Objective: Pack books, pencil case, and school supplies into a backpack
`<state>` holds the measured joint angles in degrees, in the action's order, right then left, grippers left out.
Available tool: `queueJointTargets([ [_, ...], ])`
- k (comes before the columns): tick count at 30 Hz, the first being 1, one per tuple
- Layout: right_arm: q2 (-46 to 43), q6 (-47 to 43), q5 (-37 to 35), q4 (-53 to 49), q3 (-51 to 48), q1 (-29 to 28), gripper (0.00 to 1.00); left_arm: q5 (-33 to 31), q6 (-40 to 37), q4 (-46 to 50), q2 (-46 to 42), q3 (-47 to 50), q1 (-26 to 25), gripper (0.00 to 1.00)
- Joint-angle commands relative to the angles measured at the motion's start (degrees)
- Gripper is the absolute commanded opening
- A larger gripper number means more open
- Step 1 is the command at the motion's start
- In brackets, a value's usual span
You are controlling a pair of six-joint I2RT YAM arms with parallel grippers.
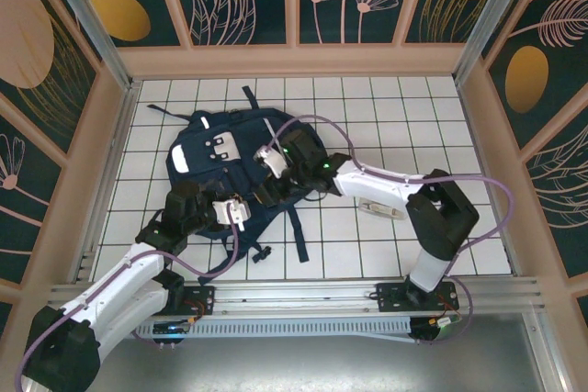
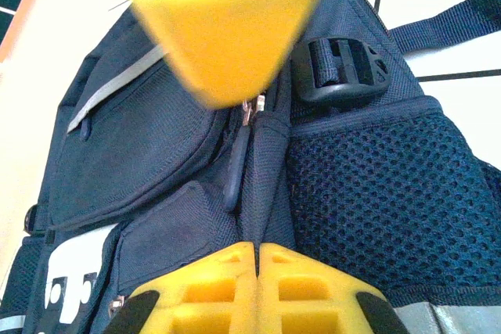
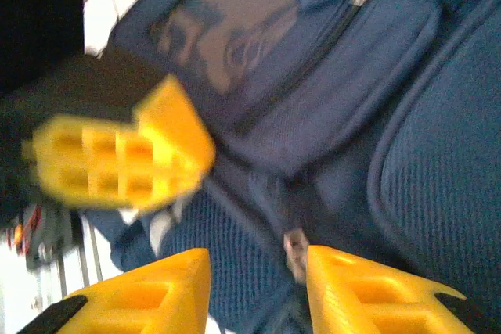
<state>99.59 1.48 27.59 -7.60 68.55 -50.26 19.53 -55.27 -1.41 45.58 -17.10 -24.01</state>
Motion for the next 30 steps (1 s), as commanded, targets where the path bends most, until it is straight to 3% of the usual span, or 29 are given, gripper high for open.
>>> queueJointTargets([
  [1,3.2,6.2,-6.9,-3.0,5.3,-1.7,0.41,4.2,-0.7,-6.6,-1.3,0.1,0.2,0.0],
  [12,15.8,7.2,-17.1,-23.3,20.6,-8.3,0.39,3.5,0.4,-8.1,-1.8,0.2,0.2,0.0],
  [22,12.8,13.3,-25.8,-31.9,20.8,-9.8,0.39,0.6,0.7,-7.8,-2.7,0.6,0.2,0.0],
  [26,10.2,14.8,-28.3,-30.1,16.6,-9.9,0.34,0.7,1.1,-9.3,-3.0,1.2,0.1,0.0],
  [30,9.2,17.4,-32.0,-29.4,16.5,-9.8,0.21,1.3,1.2,-8.9,-2.0,0.8,0.2,0.0],
])
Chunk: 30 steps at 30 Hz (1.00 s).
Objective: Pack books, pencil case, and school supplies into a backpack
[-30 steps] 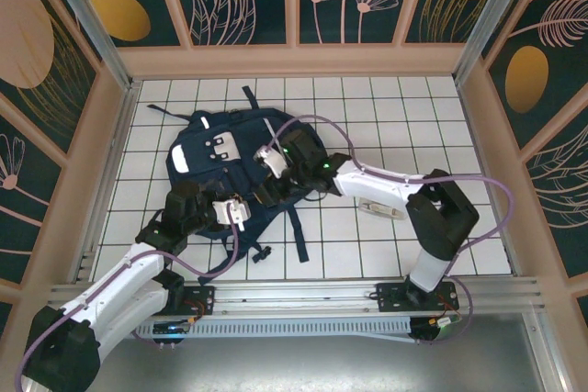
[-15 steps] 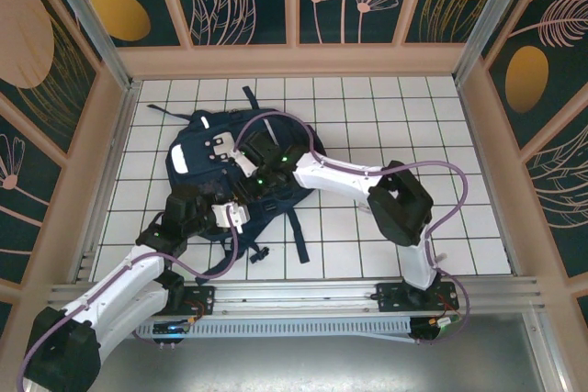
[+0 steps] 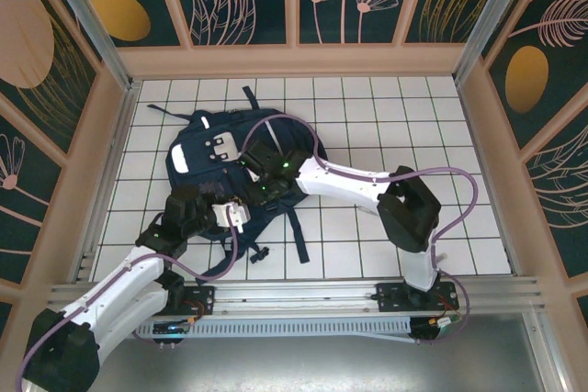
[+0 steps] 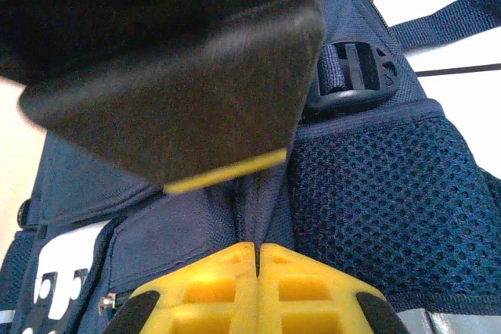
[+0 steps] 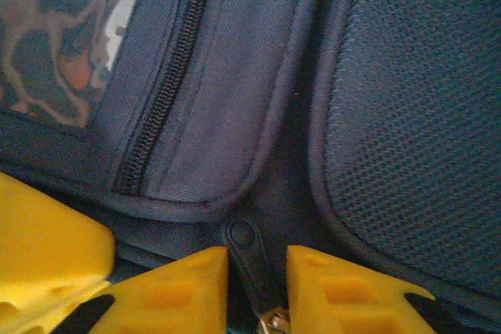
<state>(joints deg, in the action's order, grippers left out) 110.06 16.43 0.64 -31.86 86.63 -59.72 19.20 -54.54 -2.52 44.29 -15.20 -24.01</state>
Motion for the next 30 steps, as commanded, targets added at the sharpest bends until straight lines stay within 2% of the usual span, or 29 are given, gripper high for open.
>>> queueJointTargets([
  [1,-1.5,3.0,-5.7,-4.9,-1.4,-0.4,0.2,1.7,0.4,-7.6,-0.6,-1.1,0.2,0.0],
  [8,-6.1,7.2,-10.2,-1.0,-4.4,-0.4,0.11,1.4,0.5,-7.1,-0.7,-1.1,0.1,0.0],
  [12,-10.2,10.3,-13.2,2.5,-8.7,-0.3,0.0,1.4,0.6,-7.1,-0.7,-1.0,0.1,0.0],
  [20,-17.0,16.2,-12.1,11.4,-18.2,0.5,0.0,1.7,1.0,-7.4,-0.2,-1.0,0.2,0.0],
  [23,-18.3,17.4,-6.8,14.0,-20.4,2.0,0.0,2.0,1.0,-7.4,0.0,-1.1,0.1,0.0],
  [26,-18.3,18.5,1.4,14.5,-19.3,3.3,0.26,2.3,0.5,-7.0,0.3,-1.1,0.1,0.0],
  [27,-17.7,18.1,3.8,13.9,-18.1,3.3,0.32,2.8,-0.5,-6.3,0.4,-1.2,0.1,0.0],
  [30,-14.3,15.8,7.3,9.5,-13.0,3.3,0.36,3.8,-4.4,-3.0,1.0,-1.5,-0.8,0.0],
])
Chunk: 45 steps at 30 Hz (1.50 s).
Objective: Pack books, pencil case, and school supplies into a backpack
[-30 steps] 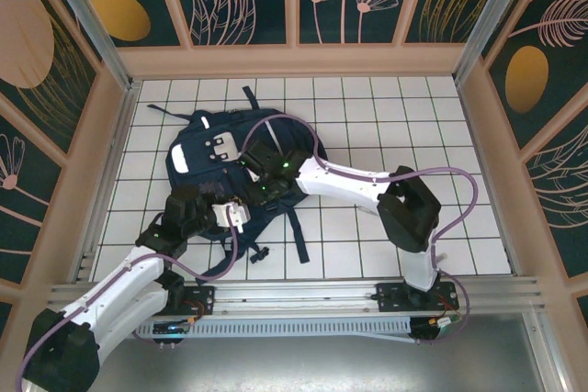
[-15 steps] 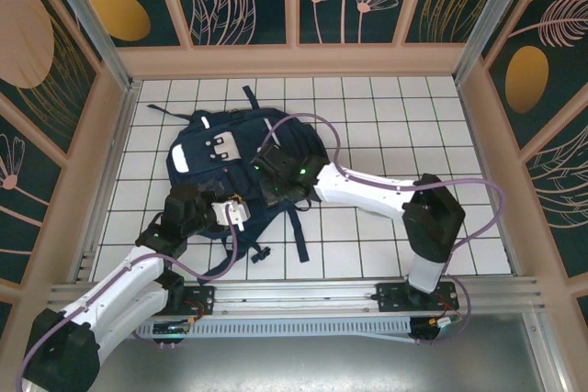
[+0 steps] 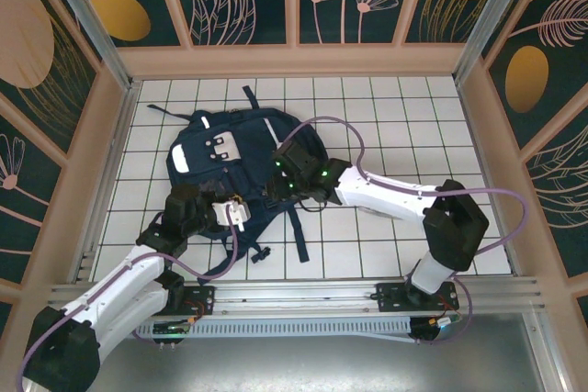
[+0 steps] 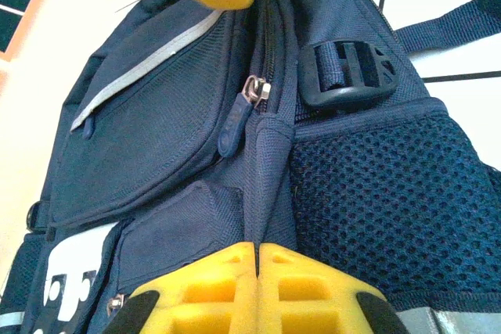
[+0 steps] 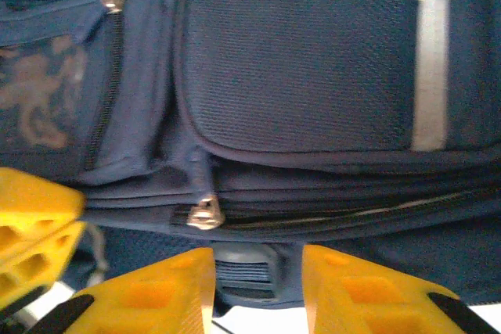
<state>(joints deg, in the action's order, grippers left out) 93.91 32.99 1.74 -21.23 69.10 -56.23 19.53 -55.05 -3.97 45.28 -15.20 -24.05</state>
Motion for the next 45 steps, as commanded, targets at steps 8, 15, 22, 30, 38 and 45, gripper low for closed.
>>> queueJointTargets([
  [8,11.7,-6.7,4.4,-14.3,14.3,-0.9,0.36,1.0,-9.9,-1.4,-0.8,-0.4,-2.2,0.0],
  [15,18.8,-8.5,3.6,-17.8,19.0,-1.3,0.36,0.6,-12.1,-0.8,0.0,0.3,-2.5,0.0],
  [22,22.1,-7.2,2.3,-18.0,22.2,-1.2,0.36,-0.7,-13.8,0.6,0.2,0.9,-2.8,0.0],
  [30,22.9,-2.5,2.0,-15.8,22.7,-0.1,0.2,-2.5,-13.2,0.2,-0.1,1.7,-2.8,0.0],
  [38,25.2,0.9,-0.7,-16.3,23.8,0.0,0.17,-3.5,-12.5,-0.3,0.2,2.1,-2.8,0.0],
  [45,17.0,4.0,-4.2,-8.1,16.4,1.1,0.0,-4.2,-10.4,-1.7,1.1,2.5,-2.8,0.0],
])
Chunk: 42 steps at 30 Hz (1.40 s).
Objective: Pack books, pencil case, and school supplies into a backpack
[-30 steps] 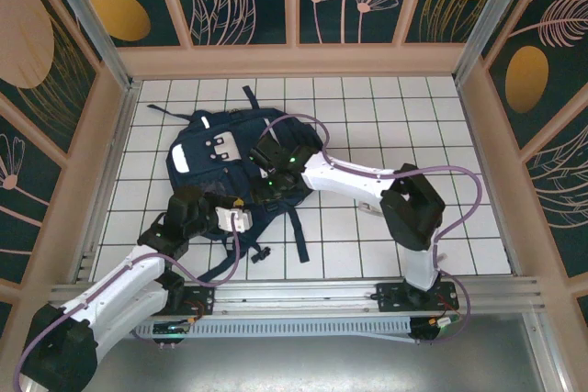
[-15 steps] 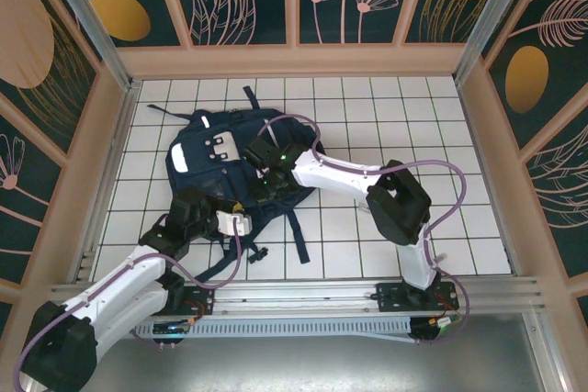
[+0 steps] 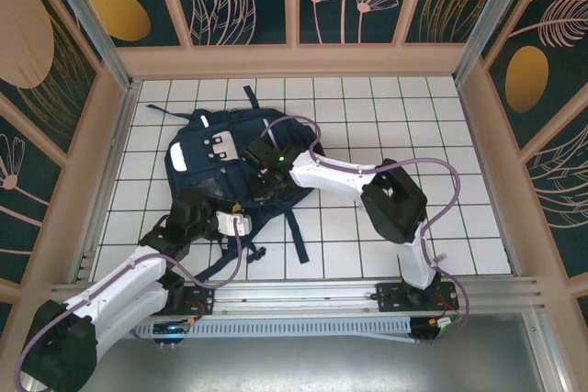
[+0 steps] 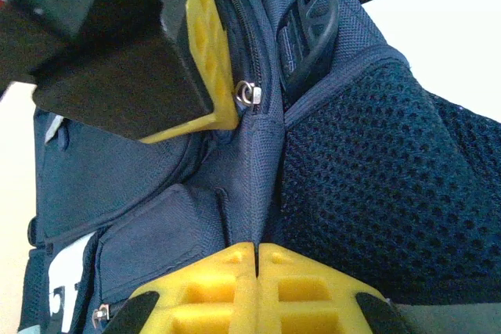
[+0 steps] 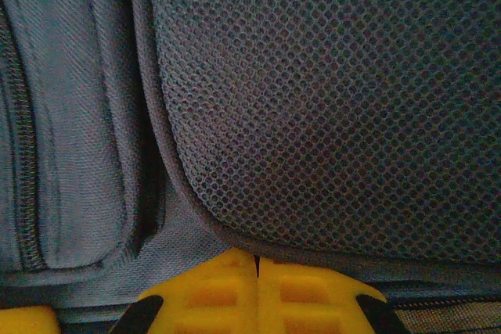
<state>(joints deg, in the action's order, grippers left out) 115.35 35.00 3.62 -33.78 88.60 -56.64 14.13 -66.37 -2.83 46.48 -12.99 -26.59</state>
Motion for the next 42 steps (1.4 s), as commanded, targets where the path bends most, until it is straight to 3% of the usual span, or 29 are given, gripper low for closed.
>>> queueJointTargets([
  [1,-6.3,2.4,-6.9,5.7,-4.3,1.8,0.0,1.2,1.0,-2.9,0.0,0.3,-0.3,0.0],
  [11,-21.2,8.7,-16.2,11.0,-23.2,6.6,0.0,0.4,2.0,-3.4,0.2,0.5,-0.2,0.0],
  [13,-22.8,6.9,-12.4,13.6,-26.0,7.1,0.0,0.5,2.3,-3.4,0.1,0.4,-0.2,0.0],
  [14,-23.2,4.2,-7.2,15.7,-26.7,7.2,0.0,0.6,2.2,-3.4,-0.1,0.5,-0.2,0.0],
  [17,-21.0,0.5,4.2,16.8,-23.8,6.4,0.13,0.8,1.9,-3.3,-0.1,0.6,-0.2,0.0],
  [20,-18.0,0.6,8.2,16.3,-20.3,4.9,0.23,1.4,1.1,-2.7,0.4,0.4,-0.3,0.0],
  [30,-4.7,4.4,-2.4,4.6,-6.8,1.8,0.39,1.8,1.8,-2.8,-0.2,0.2,-0.4,0.0],
  [42,3.7,8.9,-19.0,-11.2,2.3,-3.5,0.4,1.0,5.0,-5.0,-1.3,0.6,-0.4,0.0],
])
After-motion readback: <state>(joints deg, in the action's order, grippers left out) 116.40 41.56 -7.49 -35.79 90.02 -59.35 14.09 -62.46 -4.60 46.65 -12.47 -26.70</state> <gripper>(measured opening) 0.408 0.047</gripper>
